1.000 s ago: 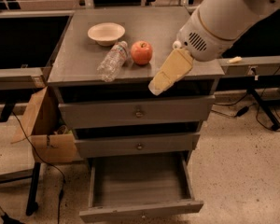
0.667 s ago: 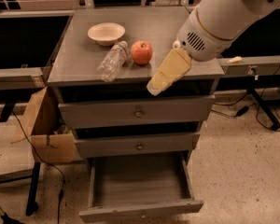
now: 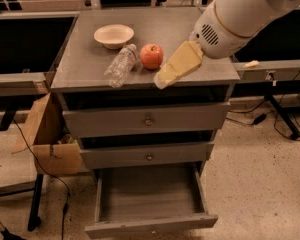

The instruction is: Place water bottle into bottom drawer

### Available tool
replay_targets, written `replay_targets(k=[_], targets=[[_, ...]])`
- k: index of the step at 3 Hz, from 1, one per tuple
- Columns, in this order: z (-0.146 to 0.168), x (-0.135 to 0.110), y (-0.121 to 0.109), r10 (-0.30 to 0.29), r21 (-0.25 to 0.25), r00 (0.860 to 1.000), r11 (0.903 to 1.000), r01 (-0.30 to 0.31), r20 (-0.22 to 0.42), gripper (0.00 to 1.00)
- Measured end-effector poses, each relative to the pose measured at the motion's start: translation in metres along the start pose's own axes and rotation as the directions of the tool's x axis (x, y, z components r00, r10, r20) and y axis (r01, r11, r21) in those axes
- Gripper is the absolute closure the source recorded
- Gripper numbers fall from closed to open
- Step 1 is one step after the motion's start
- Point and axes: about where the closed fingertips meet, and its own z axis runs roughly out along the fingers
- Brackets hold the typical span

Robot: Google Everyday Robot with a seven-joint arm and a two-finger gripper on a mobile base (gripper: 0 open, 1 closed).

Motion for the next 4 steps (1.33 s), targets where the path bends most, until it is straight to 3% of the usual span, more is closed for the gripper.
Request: replay_targets(k=[1,2,3,4], targets=[[0.015,-0.035,-0.007,0.128,-0.008,0.992,0.9918,-0.128,-0.004,0.0],[0.036,-0.073,-0.007,0.262,-0.03,0.964,0.9644,-0.263,-0.037,0.0],[0.055,-0.107,0.011,0.401,-0.071,0.914,0.9115,-0.405,-0.067,0.0],[0.055,-0.109,0.014,0.477,-0.067,0.876,0.8739,-0.481,-0.072,0.0]])
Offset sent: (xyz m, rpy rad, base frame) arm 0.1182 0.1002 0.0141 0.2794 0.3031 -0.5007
